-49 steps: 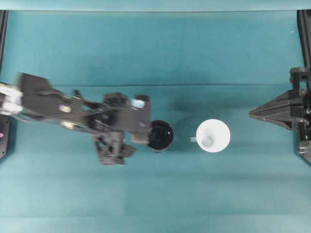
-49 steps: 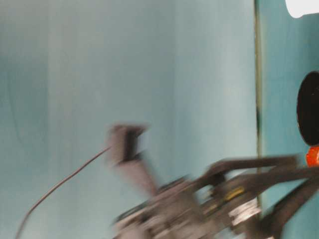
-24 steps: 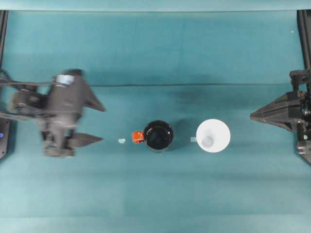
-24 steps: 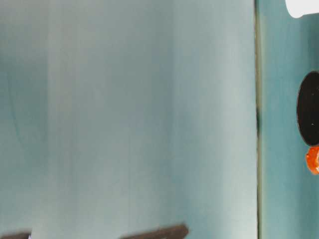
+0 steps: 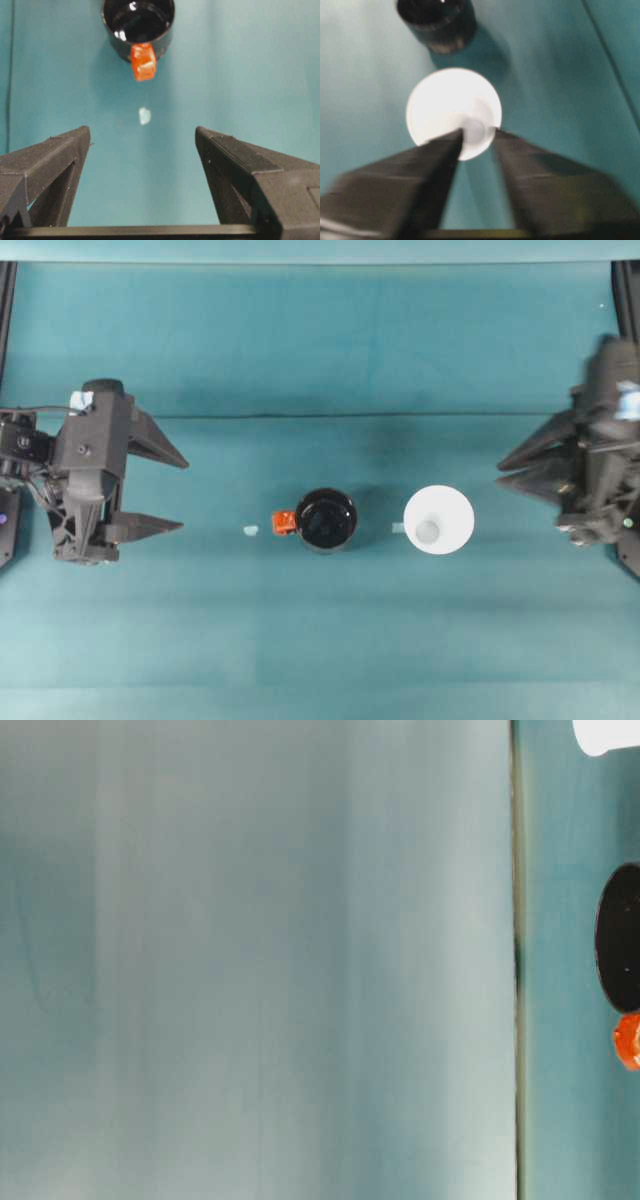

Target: Put the paper cup into the moved red handle cup holder.

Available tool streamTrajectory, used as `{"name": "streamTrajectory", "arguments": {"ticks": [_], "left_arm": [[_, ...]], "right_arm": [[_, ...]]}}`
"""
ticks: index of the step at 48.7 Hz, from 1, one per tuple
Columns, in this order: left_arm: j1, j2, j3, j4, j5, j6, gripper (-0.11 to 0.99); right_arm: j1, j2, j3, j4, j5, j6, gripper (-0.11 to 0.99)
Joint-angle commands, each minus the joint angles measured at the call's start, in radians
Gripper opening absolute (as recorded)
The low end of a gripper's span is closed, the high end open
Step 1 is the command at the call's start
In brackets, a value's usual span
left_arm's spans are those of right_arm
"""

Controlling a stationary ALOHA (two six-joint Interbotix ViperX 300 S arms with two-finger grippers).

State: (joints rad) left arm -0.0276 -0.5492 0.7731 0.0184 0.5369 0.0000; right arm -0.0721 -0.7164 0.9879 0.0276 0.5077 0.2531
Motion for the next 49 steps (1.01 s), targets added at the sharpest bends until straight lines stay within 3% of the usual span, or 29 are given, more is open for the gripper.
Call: {"name": "streamTrajectory", "arguments": {"ticks": [1, 7, 14, 21, 32, 42, 49], "left_arm": [[-0.003, -0.003, -0.012, 0.003, -0.008, -0.002, 0.90], [-0.003, -0.003, -0.009, 0.003, -0.008, -0.002, 0.90], [-0.003, -0.003, -0.008, 0.003, -0.008, -0.002, 0.90], [-0.003, -0.002, -0.006, 0.003, -0.009, -0.002, 0.90], [-0.003, -0.003, -0.003, 0.003, -0.008, -0.005, 0.90], [-0.003, -0.002, -0.003, 0.003, -0.009, -0.008, 0.90], [-0.003, -0.002, -0.003, 0.003, -0.008, -0.008, 0.90]], "right_arm": [[-0.005, 0.061, -0.054, 0.003, 0.017, 0.009, 0.26], [-0.005, 0.149, -0.097, 0.003, 0.044, 0.009, 0.62], [-0.003, 0.249, -0.158, -0.017, 0.092, -0.008, 0.95], [-0.005, 0.342, -0.222, -0.037, 0.120, -0.055, 0.94], [-0.006, 0.499, -0.291, -0.037, 0.172, -0.176, 0.94], [-0.006, 0.594, -0.337, -0.037, 0.189, -0.308, 0.94], [-0.006, 0.637, -0.359, -0.037, 0.189, -0.374, 0.93]]}}
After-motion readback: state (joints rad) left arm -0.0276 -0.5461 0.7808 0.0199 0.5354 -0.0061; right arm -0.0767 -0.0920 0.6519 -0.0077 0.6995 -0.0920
